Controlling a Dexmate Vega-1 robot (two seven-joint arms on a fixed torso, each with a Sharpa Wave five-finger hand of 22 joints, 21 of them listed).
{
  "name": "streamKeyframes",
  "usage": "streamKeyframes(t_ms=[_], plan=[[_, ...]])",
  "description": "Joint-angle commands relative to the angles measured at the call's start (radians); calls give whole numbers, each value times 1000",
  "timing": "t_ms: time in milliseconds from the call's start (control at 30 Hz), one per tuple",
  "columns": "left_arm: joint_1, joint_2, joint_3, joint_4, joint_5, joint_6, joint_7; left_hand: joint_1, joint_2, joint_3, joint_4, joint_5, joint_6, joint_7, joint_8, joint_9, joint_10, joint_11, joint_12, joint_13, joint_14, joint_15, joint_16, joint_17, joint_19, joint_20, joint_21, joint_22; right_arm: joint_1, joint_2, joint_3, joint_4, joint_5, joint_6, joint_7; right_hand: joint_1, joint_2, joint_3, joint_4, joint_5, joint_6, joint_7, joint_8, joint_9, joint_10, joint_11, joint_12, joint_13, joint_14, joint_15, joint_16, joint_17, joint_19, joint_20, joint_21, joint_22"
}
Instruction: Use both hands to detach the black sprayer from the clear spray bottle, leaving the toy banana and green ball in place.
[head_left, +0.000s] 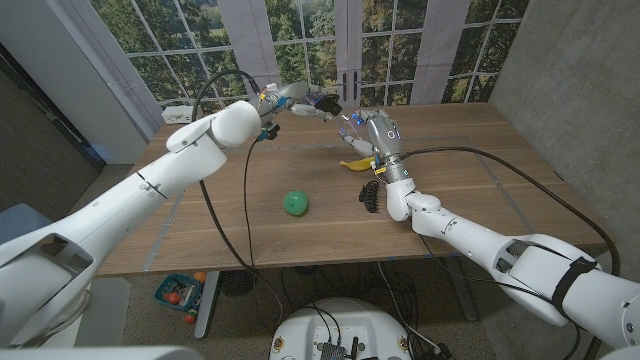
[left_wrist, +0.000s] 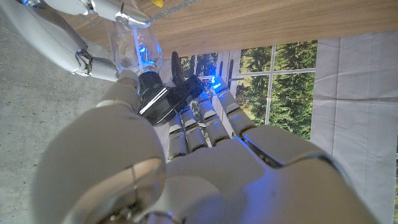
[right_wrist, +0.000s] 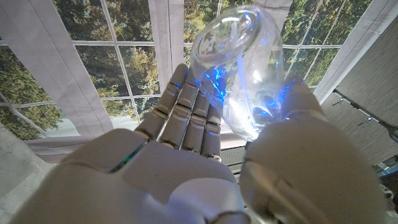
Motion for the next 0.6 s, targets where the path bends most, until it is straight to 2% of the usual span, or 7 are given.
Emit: streamKeyframes(t_ms=[33,67,133,333,600], plan=[[56,-73,-25,62,28,-105,222,98,79,80,-13,3,262,19,74,14,308,-38,91,23,230,-183,67,24,128,-50,72,11,-12,15,47,6,-36,31,-1,182,193,27,17,10,187,-177,4,3,172,-164,-2,5,10,-129,-3,6,-6,-156,9,-1],[75,-87,-32,62,48,-106,281,164,96,116,-18,3,342,22,106,24,404,-46,127,42,301,-193,101,45,163,-70,108,19,-9,18,47,15,-33,31,-1,181,192,27,17,9,186,-178,3,4,172,-164,-3,5,10,-128,-4,7,-7,-157,10,-1],[81,-93,-36,63,58,-110,303,206,82,119,-17,-3,366,31,117,29,479,-44,156,62,336,-194,123,63,176,-89,136,25,-7,20,46,22,-31,34,-1,181,192,27,17,9,185,-178,2,3,172,-164,-3,5,10,-128,-5,8,-8,-156,11,-1],[121,-116,-58,37,77,-87,384,220,74,114,-14,-4,387,23,127,32,494,-48,161,71,342,-195,124,64,180,-113,151,29,13,27,28,63,-6,41,-1,182,192,27,17,9,186,-177,3,3,173,-164,-4,5,12,-129,-6,10,-7,-156,13,-1],[148,-129,-69,28,126,-100,469,230,66,107,-11,-3,401,6,140,44,505,-49,164,81,338,-195,120,63,170,-124,162,32,22,27,17,84,13,44,-1,182,192,27,16,9,188,-178,2,2,174,-164,-5,7,14,-129,-10,14,-8,-156,18,-2]])
